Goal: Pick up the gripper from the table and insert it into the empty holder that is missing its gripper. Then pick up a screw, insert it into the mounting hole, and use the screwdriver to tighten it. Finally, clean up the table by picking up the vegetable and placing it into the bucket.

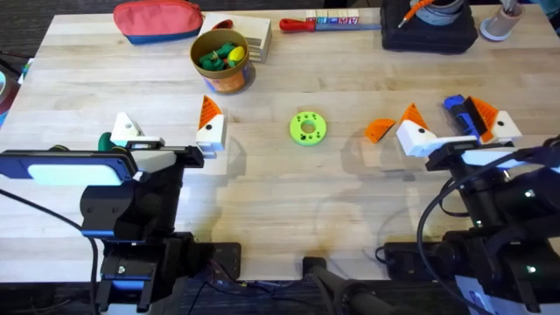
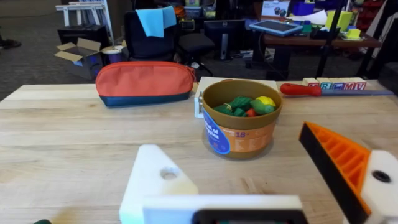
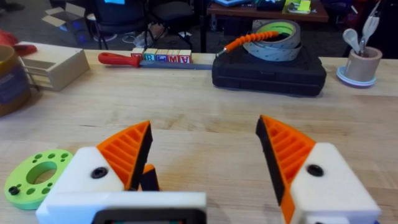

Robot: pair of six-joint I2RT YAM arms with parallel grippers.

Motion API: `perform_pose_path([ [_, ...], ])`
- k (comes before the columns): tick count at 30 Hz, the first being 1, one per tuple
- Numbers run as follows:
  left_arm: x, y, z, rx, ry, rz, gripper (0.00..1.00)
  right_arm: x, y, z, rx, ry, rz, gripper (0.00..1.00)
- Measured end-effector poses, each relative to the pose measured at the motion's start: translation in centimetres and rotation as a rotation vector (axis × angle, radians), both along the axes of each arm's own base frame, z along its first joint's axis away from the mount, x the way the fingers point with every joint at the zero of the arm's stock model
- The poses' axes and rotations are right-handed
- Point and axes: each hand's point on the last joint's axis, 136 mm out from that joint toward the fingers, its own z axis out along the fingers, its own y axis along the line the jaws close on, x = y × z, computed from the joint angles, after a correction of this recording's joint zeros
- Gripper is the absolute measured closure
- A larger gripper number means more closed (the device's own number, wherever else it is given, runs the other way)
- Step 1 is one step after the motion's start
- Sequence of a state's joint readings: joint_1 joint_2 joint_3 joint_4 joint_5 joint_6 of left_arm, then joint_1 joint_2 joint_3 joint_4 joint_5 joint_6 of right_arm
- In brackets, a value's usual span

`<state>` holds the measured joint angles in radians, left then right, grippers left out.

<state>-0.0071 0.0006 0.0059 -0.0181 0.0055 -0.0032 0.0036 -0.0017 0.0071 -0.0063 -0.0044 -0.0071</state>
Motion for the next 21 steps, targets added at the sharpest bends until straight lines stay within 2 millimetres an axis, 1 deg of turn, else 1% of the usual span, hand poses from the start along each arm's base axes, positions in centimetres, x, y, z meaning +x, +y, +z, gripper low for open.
perform_pose_path([
  [13, 0.0, 0.0, -0.2, 0.004, 0.009, 0.002, 0.014, 0.0, 0.0, 0.0, 0.007, 0.002, -0.001, 0.011],
  [17, -0.3, 0.3, -1.6, 0.005, 0.096, 0.015, 0.014, -0.4, 0.0, -0.3, 0.037, 0.054, -0.003, 0.01],
  [18, -0.5, 0.6, -1.6, 0.006, 0.122, 0.032, 0.013, -0.6, 0.1, -0.4, 0.041, 0.078, -0.002, 0.01],
  [19, -0.8, 1.0, -1.5, 0.004, 0.151, 0.058, 0.014, -0.7, 0.1, -0.5, 0.044, 0.104, -0.002, 0.01],
  [20, -1.1, 1.5, -0.8, 0.002, 0.174, 0.09, 0.014, -0.9, 0.1, -0.3, 0.044, 0.124, -0.002, 0.01],
  [21, -1.4, 2.2, 0.2, -0.003, 0.19, 0.13, 0.013, -1.0, 0.1, 0.1, 0.044, 0.138, -0.002, 0.01],
])
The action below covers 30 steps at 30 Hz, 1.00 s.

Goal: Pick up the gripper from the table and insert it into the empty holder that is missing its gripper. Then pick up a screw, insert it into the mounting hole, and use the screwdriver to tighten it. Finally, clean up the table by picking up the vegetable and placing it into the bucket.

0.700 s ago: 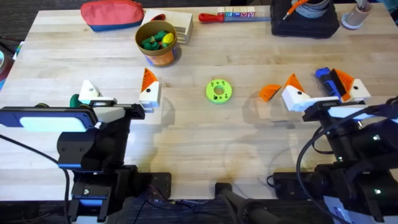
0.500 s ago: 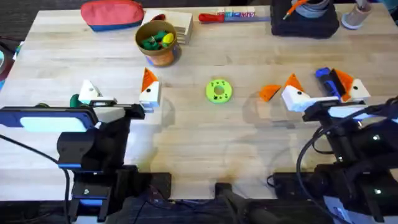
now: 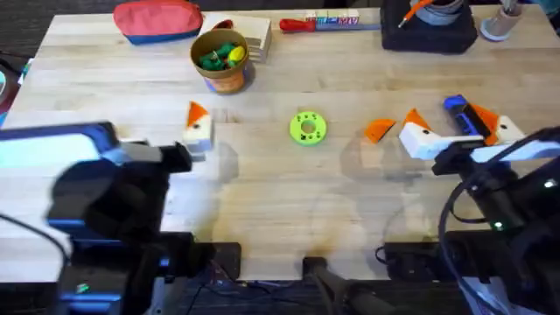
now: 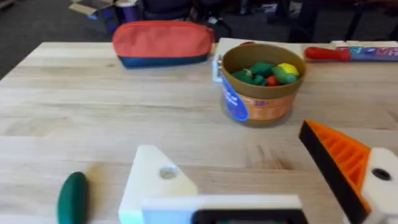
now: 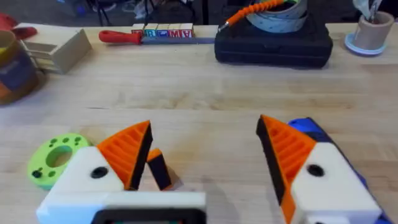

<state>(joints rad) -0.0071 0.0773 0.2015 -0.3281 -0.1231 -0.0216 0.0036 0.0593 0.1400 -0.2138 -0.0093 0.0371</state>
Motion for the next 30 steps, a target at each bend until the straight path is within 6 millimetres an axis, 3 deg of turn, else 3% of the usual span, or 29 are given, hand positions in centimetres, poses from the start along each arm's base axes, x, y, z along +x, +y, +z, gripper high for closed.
perform_pose_path([
  [4, -0.5, 2.5, 4.3, -0.006, 0.049, 0.154, 0.015, -0.1, 0.1, 2.9, -0.014, 0.034, 0.008, 0.01],
  [8, 0.7, 4.4, 5.5, 0.007, 0.184, 0.27, 0.016, 0.4, 0.1, 4.7, -0.044, 0.13, 0.02, 0.01],
  [12, 2.7, 7.0, 3.8, 0.002, 0.354, 0.384, 0.015, 2.0, 0.1, 5.5, -0.063, 0.223, 0.029, 0.01],
  [15, 3.1, 9.6, 2.0, -0.033, 0.461, 0.467, 0.015, 3.4, 0.1, 6.1, -0.068, 0.259, 0.032, 0.01],
  [16, 2.5, 12.3, 0.3, -0.099, 0.519, 0.546, 0.015, 4.4, 0.1, 6.5, -0.069, 0.281, 0.033, 0.01],
  [18, 1.8, 14.0, -0.7, -0.138, 0.55, 0.597, 0.015, 4.7, 0.1, 6.4, -0.076, 0.292, 0.036, 0.01],
  [24, -0.3, 16.3, -2.9, -0.207, 0.63, 0.687, 0.008, 4.9, 0.1, 5.8, -0.129, 0.311, 0.058, 0.01],
  [25, -0.4, 16.4, -3.0, -0.214, 0.635, 0.692, 0.045, 4.9, 0.1, 5.8, -0.143, 0.311, 0.064, 0.01],
  [30, -1.1, 15.3, -3.9, -0.181, 0.721, 0.632, 0.835, 5.0, 0.1, 6.0, -0.21, 0.297, 0.089, 0.01],
])
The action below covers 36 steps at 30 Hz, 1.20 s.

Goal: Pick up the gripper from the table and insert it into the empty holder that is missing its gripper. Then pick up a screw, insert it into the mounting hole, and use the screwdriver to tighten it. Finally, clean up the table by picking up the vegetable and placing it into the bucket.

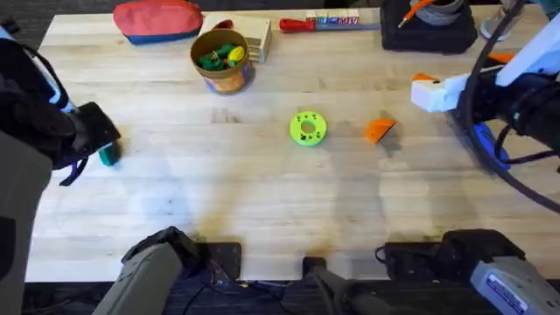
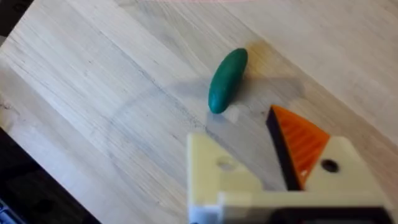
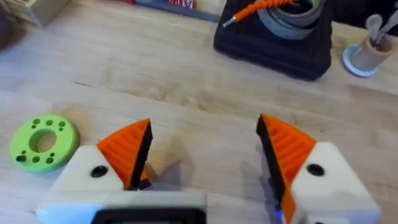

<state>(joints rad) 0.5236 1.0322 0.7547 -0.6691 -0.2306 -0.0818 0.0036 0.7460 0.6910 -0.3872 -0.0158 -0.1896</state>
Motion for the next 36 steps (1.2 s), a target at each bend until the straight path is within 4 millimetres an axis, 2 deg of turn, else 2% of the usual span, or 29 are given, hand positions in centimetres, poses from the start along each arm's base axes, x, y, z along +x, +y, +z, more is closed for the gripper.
perform_pose_path([
  [1, -0.1, -0.4, -0.2, -0.003, 0.021, -0.02, 0.95, 0.1, 0.0, 0.1, -0.006, -0.005, 0.004, 0.01],
  [2, -0.1, -0.9, -0.3, -0.005, 0.032, -0.043, 0.988, 0.1, 0.0, 0.2, -0.012, -0.008, 0.007, 0.009],
  [4, 0.5, -2.0, 0.3, 0.009, 0.019, -0.1, 0.996, 0.1, 0.0, 0.2, -0.02, -0.009, 0.012, 0.009],
  [5, 0.9, -2.9, 1.0, 0.027, 0.0, -0.145, 0.907, 0.1, 0.0, 0.2, -0.022, -0.009, 0.014, 0.01],
  [10, 2.6, -8.6, 5.0, 0.088, -0.153, -0.375, 0.131, 0.1, 0.0, 0.2, -0.027, -0.009, 0.016, 0.01],
  [11, 2.7, -10.2, 5.9, 0.094, -0.192, -0.434, 0.041, 0.1, 0.0, 0.2, -0.028, -0.009, 0.017, 0.01],
  [16, 2.5, -17.5, 9.4, 0.056, -0.374, -0.728, 0.013, 0.1, 0.0, 0.1, -0.031, -0.006, 0.018, 0.01],
  [23, 2.0, -26.4, 12.7, -0.062, -0.558, -1.079, 0.011, 0.0, 0.0, 0.1, -0.031, -0.005, 0.019, 0.01],
  [28, 1.5, -29.6, 15.2, -0.097, -0.674, -1.197, 0.012, 0.0, 0.0, 0.1, -0.031, -0.005, 0.019, 0.01],
  [32, 0.6, -30.4, 14.1, -0.13, -0.623, -1.245, 0.012, 0.0, 0.0, 0.1, -0.032, -0.004, 0.019, 0.01],
  [36, 0.3, -30.8, 13.9, -0.148, -0.614, -1.268, 0.013, 0.0, 0.0, 0.0, -0.037, -0.004, 0.022, 0.01],
])
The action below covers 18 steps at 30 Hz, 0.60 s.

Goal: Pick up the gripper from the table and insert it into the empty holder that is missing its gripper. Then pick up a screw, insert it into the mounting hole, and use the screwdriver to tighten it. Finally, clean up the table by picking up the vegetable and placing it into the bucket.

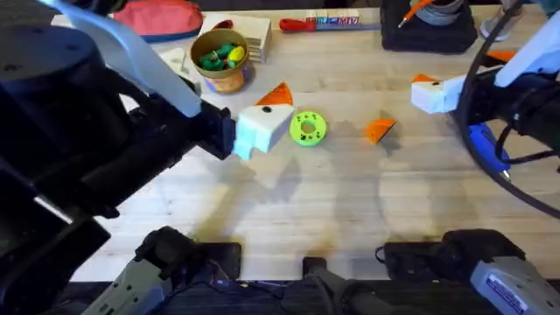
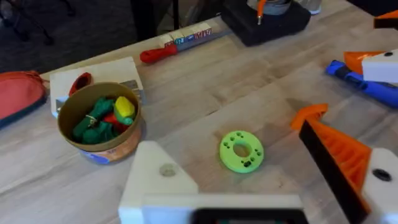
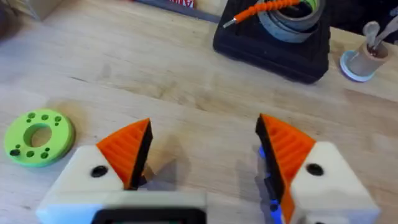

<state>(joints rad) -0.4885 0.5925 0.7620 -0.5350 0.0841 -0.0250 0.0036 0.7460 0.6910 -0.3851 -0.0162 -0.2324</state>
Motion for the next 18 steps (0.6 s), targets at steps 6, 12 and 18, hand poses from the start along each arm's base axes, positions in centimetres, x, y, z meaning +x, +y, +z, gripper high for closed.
perform_pose_path([
  [6, 1.9, -2.2, -0.3, 0.068, -0.165, -0.108, 0.013, 0.0, 0.0, 0.0, 0.0, 0.001, 0.0, 0.011],
  [12, -0.3, -2.6, -3.5, 0.056, -0.295, -0.201, 0.013, 0.0, 0.0, 0.0, 0.0, 0.001, 0.0, 0.01],
  [18, -3.0, -2.6, -5.8, 0.019, -0.385, -0.267, 0.013, 0.0, 0.0, 0.0, 0.0, 0.001, 0.0, 0.01],
])
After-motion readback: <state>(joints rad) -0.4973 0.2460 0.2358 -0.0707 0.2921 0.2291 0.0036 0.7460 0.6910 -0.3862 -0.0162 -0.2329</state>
